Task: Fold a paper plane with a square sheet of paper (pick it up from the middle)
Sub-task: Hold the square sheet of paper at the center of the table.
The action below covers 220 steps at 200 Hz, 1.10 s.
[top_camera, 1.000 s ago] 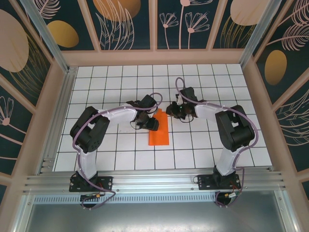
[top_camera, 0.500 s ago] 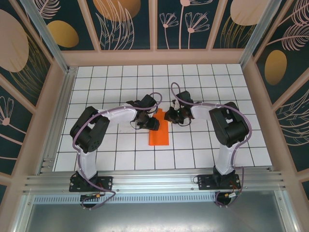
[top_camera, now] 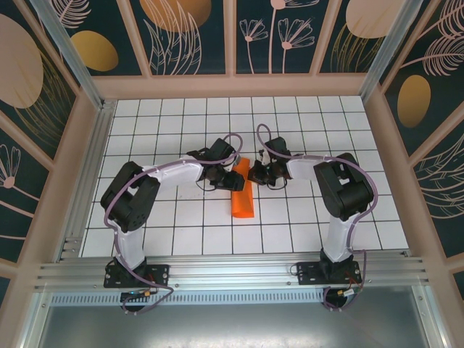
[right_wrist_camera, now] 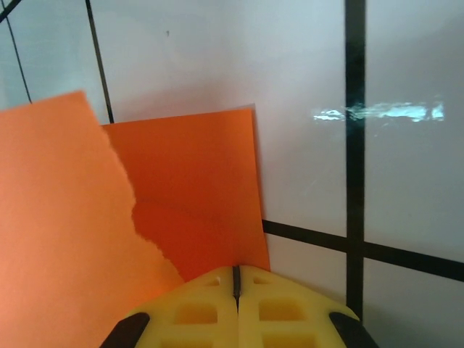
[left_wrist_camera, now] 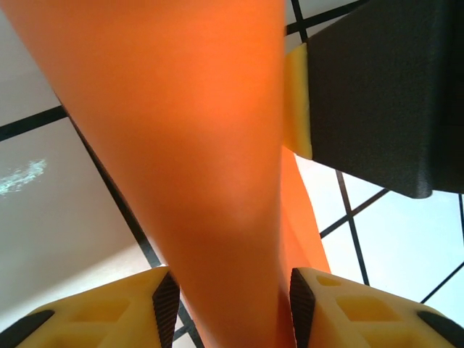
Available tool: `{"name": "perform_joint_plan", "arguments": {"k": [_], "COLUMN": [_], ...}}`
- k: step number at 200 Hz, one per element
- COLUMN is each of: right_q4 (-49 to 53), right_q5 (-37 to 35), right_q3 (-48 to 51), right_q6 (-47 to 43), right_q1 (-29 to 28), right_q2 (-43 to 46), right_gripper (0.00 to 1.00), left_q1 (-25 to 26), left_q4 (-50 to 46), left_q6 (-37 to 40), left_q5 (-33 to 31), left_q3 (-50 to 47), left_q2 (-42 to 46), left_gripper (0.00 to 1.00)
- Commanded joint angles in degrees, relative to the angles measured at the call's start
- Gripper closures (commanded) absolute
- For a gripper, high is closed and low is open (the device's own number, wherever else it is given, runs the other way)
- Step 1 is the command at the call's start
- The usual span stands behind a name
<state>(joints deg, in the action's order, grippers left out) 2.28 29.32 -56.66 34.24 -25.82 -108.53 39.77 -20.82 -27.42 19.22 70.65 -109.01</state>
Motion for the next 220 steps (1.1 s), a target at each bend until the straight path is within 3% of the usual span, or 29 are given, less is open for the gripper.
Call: {"name": "perform_joint_plan", "arguments": {"k": [1,21,59,109,161,183,220], "right_q4": [-1.19,-4.07,-8.60,-14.96,-24.39,-29.05,-28.82], "right_q5": [0.39,2.20,3.92,6.50,15.13,18.84,22.92], "right_q3": [3.49,5.06,8.15,12.54,12.63,12.50,9.55], "right_q6": [1.91,2.74,3.14,1.61,-1.34,-2.25,-5.50], "right_q1": [0.24,0.96,2.63,4.12,4.55,5.96,6.10], "right_q2": [-1.91,-1.30,2.64,8.29,6.33,4.38,0.53], "right_gripper": [0.99,0.99,0.86,0.75,0.62,0.49,0.39], "left_q1": [0.00,0.00,0.04,0.13,0.11,0.13,0.11], "left_q4": [-0.33,-0.96,-3.87,-4.67,-3.62,-3.48,-3.53], "left_q6": [1.17,1.36,1.01,1.40,2.36,2.55,2.66], "left_q5": [2.07,1.69,-2.70,-2.23,-0.35,0.02,0.11], "left_q3": [-0.44,-0.26,0.99,2.25,1.99,2.12,2.12], "left_q2": [-0.88,-1.59,-2.93,-3.84,-2.96,-3.05,-3.07], "left_gripper": [0.54,0.56,0.59,0.59,0.58,0.58,0.58]}}
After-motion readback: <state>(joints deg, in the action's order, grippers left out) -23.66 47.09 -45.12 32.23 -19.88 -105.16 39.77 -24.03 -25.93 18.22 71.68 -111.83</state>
